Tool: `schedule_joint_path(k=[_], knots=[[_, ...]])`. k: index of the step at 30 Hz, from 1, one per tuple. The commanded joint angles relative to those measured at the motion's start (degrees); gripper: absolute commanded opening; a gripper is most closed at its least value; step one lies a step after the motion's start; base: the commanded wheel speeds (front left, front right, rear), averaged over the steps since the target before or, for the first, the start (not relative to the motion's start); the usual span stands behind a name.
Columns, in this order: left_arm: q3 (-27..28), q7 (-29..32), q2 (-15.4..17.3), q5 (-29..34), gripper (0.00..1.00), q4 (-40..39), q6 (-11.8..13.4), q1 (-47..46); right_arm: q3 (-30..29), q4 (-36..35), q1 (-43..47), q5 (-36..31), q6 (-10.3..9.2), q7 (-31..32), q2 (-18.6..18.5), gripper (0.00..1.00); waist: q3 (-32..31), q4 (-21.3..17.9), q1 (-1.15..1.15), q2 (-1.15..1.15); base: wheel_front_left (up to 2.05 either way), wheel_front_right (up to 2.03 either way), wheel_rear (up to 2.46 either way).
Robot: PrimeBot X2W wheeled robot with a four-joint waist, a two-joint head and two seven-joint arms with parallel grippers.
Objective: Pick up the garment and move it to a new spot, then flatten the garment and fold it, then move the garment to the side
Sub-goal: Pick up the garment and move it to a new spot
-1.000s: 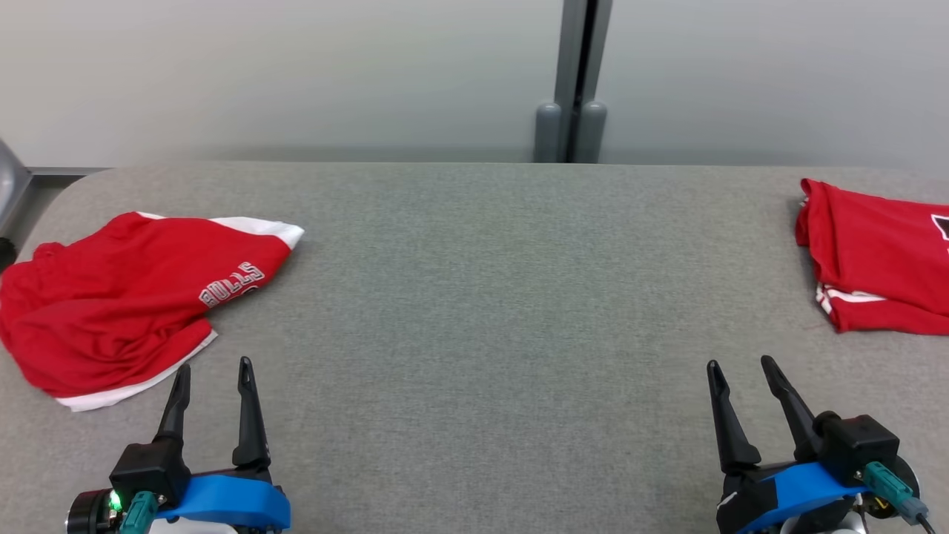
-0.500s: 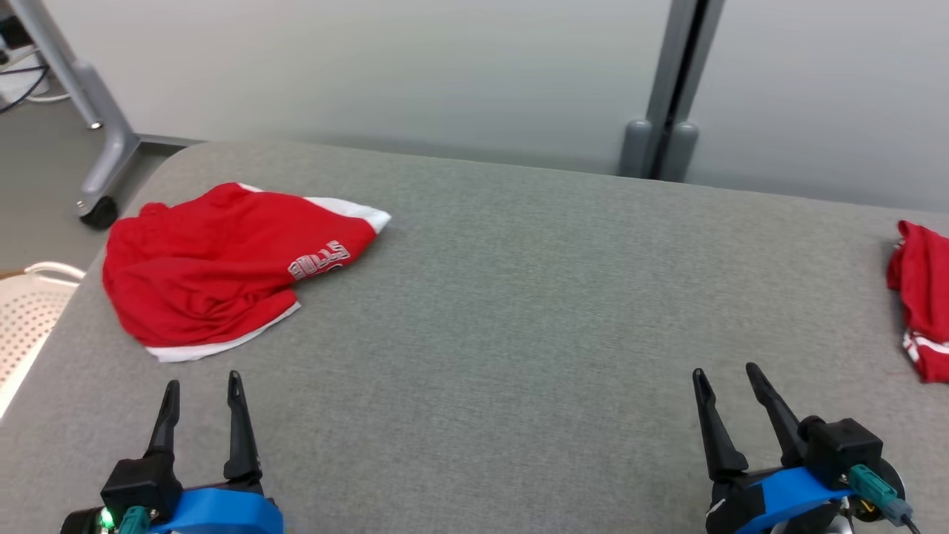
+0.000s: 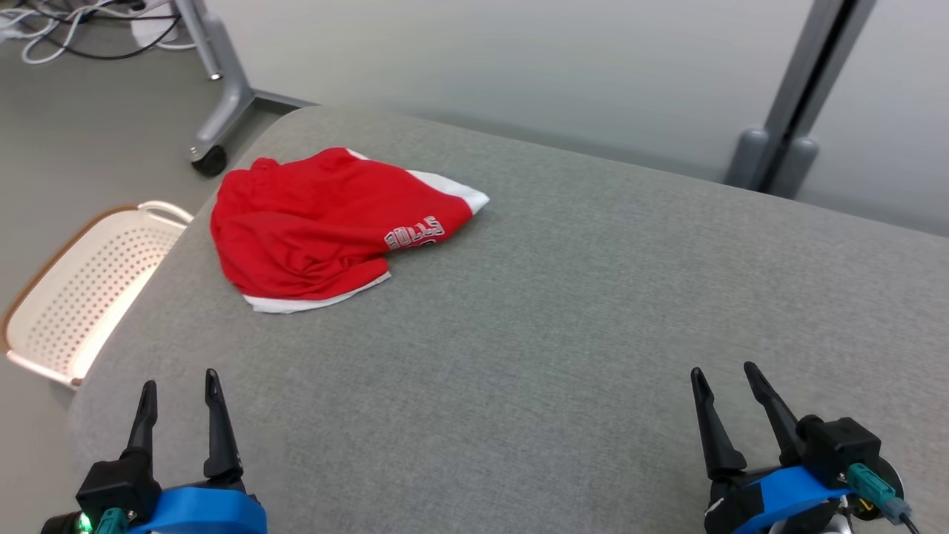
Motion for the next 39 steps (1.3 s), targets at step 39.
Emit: schedule_joint_path(k=[39], knots=[[9.2, 3.5, 12.0, -4.1, 1.0, 3.9, 0.2, -28.4, -3.4, -11.9, -7.7, -3.0, 0.01, 3.5, -5.7, 1.0, 18.5, -13.5, 0.0, -0.01, 0.0, 0.0, 0.0]])
